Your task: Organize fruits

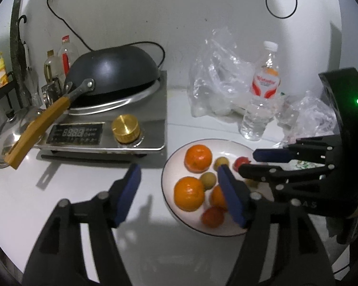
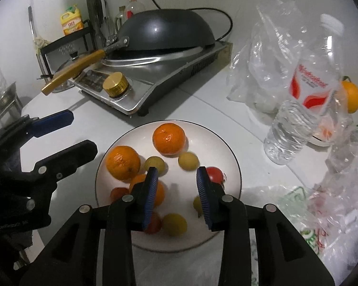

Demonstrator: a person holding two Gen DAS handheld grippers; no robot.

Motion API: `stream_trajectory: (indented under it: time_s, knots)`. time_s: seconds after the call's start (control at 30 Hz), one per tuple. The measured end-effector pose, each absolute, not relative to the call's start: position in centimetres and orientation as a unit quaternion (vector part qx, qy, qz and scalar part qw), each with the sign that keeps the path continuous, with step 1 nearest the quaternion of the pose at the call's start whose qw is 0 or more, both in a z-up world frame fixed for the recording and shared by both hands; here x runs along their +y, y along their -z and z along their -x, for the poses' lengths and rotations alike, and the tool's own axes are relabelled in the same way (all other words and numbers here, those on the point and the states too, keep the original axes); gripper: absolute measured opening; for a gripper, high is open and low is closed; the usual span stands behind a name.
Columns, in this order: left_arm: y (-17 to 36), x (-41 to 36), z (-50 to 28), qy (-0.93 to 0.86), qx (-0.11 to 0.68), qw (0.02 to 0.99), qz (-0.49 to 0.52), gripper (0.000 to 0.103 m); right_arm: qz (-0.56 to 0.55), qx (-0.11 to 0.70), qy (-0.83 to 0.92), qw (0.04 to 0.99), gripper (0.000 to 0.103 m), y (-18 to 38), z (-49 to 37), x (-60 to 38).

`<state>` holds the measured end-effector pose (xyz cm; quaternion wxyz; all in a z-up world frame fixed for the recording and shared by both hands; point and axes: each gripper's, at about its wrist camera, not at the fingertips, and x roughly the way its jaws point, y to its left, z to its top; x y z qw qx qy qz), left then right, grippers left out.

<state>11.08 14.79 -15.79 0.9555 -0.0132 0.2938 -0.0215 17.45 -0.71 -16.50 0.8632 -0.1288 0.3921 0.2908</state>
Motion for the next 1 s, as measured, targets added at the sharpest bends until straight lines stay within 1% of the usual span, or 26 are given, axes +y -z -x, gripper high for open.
stream_trajectory:
  time_s: [0.57, 0.6, 0.67, 0.7, 0.8, 0.87, 1.0]
  knots:
    - [13.6, 10.6, -4.9, 0.047, 0.277, 0.96, 0.002, 0.07, 0.113, 0.362, -0.259, 0.888, 0.036, 13.7, -10.2, -5.6]
    - [13.5, 10.4, -4.7, 0.048, 0.276, 0.96, 0.001, 0.072, 0.111, 0.36, -0.257, 0.89, 0.036, 13.5, -9.8, -6.0]
    - [13.1, 10.0, -4.1, 0.048, 0.272, 0.961, -0.001, 0.092, 0.109, 0.356, -0.253, 0.893, 0.036, 13.2, -9.1, -6.6]
    - [12.8, 9.8, -3.8, 0.049, 0.269, 0.962, -0.001, 0.094, 0.108, 0.352, -0.251, 0.895, 0.036, 13.0, -8.7, -6.8]
    - [12.1, 9.3, -2.8, 0.051, 0.259, 0.964, -0.004, 0.094, 0.104, 0.342, -0.245, 0.901, 0.037, 12.2, -7.5, -7.6]
    - [11.6, 8.9, -2.3, 0.05, 0.255, 0.966, -0.005, 0.094, 0.102, 0.335, -0.242, 0.905, 0.046, 11.6, -6.8, -8.1]
    - [10.4, 7.8, -1.3, 0.051, 0.244, 0.968, -0.016, 0.094, 0.096, 0.315, -0.234, 0.915, 0.049, 10.1, -5.4, -9.3]
